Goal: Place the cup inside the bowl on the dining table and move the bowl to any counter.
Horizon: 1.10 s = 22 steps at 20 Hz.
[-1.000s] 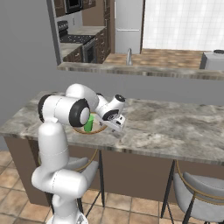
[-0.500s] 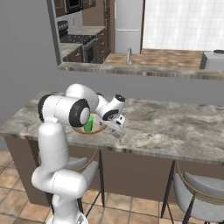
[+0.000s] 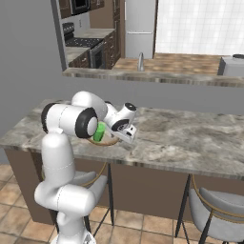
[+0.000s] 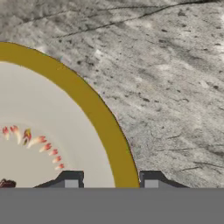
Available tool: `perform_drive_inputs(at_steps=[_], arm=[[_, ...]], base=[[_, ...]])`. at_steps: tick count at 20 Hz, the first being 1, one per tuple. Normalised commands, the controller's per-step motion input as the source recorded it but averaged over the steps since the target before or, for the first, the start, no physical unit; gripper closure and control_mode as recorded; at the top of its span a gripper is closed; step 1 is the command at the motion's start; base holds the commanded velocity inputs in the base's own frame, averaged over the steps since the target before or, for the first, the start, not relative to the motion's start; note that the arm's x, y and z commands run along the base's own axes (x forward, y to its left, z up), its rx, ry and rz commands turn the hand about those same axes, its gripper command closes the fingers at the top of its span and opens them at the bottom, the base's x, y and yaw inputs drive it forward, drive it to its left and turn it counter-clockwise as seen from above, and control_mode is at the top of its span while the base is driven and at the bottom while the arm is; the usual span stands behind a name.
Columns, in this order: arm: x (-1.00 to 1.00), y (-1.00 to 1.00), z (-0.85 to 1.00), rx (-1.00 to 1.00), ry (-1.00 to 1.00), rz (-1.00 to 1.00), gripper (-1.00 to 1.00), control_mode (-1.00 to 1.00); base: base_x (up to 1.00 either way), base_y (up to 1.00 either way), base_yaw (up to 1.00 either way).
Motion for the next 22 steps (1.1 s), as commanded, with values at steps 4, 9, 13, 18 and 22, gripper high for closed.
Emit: perform_drive_inputs(at_steps=[4, 9, 13, 18, 22], arm=[[-0.01, 0.01, 0.00, 0.00, 0.00, 0.00, 1.00, -1.00], [-0.03, 0.01, 0.03, 0.00, -0.02, 0.00, 1.00, -1.00], [-0.08, 0.00, 0.10, 0.00, -0.02, 0.00, 1.00, -1.00], [-0.06, 0.00, 0.14, 0.00, -0.03, 0.00, 1.00, -1.00], [-0.03, 0.00, 0.13, 0.00, -0.03, 0.00, 1.00, -1.00]], base=[[0.00, 0.00, 0.00], [0.00, 0.00, 0.00], [0.00, 0.00, 0.00], [0.00, 0.00, 0.00], [0.00, 0.00, 0.00]])
